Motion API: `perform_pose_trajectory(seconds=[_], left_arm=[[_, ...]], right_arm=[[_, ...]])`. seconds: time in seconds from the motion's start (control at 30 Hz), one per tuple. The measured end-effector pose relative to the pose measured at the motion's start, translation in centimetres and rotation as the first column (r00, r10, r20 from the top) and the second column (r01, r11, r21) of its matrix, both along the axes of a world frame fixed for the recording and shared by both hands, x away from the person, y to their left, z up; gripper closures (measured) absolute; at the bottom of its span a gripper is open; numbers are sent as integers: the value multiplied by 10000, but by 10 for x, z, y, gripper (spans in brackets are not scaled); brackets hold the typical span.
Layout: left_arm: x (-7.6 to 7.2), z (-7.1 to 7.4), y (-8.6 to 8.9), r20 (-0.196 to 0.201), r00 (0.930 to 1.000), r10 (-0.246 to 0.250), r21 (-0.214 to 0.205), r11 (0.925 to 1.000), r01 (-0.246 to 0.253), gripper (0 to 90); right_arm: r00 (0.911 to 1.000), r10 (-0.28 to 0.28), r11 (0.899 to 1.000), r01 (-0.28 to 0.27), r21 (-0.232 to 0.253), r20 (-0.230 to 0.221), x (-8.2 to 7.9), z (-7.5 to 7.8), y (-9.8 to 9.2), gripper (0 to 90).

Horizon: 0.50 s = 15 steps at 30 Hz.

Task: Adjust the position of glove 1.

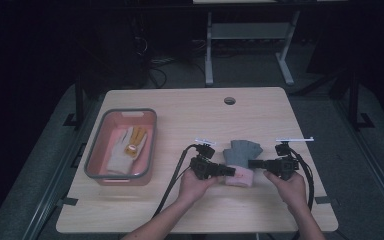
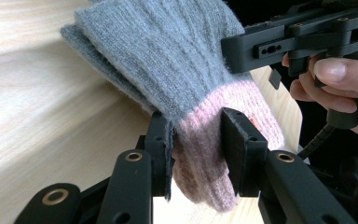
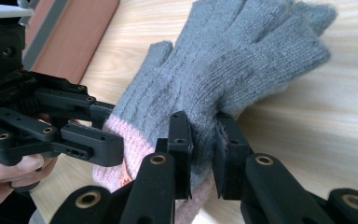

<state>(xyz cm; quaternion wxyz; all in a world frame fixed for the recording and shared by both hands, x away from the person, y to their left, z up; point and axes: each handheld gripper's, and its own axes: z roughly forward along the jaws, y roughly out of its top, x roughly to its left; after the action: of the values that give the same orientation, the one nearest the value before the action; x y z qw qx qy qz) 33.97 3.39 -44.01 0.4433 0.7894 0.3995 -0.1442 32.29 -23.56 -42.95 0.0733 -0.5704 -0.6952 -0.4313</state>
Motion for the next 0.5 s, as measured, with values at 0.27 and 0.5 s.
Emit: perform_pose_trajectory(seconds=[0.27,0.5], left_arm=[[-2,10,12,182,9998,106,-50,9999,-105,653],[-1,19,27,284,9992,270,-62,9996,-268,653]], right_arm=[[9998,195,9998,-196,46,106,4,10,11,787],[9991,358,9993,-360,47,226,9,19,25,788]])
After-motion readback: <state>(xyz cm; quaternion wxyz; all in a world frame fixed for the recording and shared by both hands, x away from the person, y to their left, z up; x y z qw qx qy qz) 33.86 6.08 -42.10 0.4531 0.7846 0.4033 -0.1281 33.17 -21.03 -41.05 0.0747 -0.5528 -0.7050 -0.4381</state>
